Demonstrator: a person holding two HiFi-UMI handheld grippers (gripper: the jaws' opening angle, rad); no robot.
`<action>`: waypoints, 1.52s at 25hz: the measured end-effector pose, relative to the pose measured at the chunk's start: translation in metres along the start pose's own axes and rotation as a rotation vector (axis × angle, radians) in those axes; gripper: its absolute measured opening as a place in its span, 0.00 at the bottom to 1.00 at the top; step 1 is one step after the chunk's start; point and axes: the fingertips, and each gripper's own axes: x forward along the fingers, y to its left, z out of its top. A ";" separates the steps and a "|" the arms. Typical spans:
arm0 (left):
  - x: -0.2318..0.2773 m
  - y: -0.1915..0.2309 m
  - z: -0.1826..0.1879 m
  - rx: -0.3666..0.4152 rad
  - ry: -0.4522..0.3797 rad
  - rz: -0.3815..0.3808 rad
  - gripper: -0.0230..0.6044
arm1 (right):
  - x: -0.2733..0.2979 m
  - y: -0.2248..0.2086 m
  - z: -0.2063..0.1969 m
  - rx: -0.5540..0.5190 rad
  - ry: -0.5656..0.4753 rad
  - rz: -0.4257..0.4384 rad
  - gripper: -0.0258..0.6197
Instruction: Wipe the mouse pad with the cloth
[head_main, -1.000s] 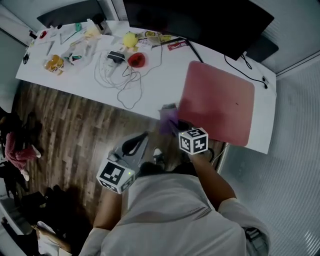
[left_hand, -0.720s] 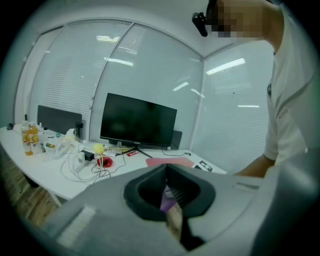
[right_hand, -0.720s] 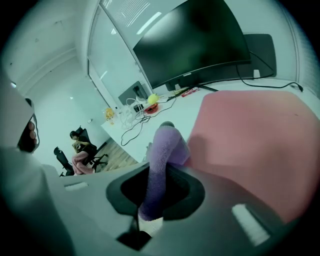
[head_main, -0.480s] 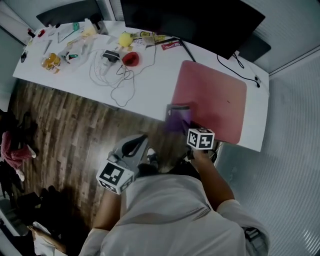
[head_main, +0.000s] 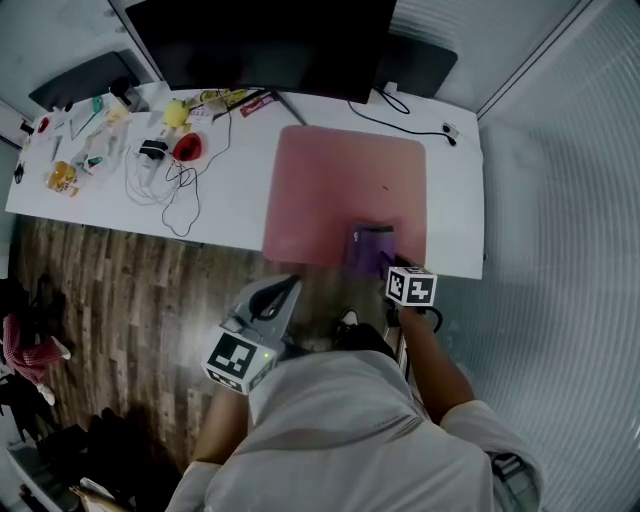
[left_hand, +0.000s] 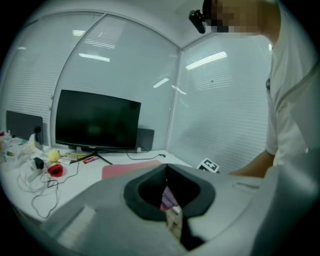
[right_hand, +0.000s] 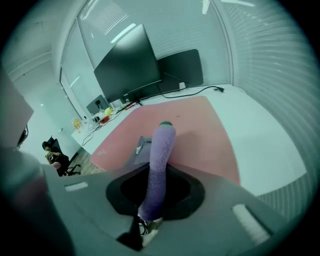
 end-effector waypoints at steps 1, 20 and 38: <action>0.011 -0.010 0.002 0.002 -0.003 -0.012 0.04 | -0.009 -0.019 -0.002 0.014 -0.003 -0.019 0.12; 0.077 -0.104 0.063 0.129 -0.103 -0.121 0.04 | -0.142 -0.124 0.019 0.045 -0.270 -0.084 0.12; -0.032 0.009 0.124 0.192 -0.257 0.038 0.04 | -0.231 0.119 0.179 -0.295 -0.757 0.154 0.11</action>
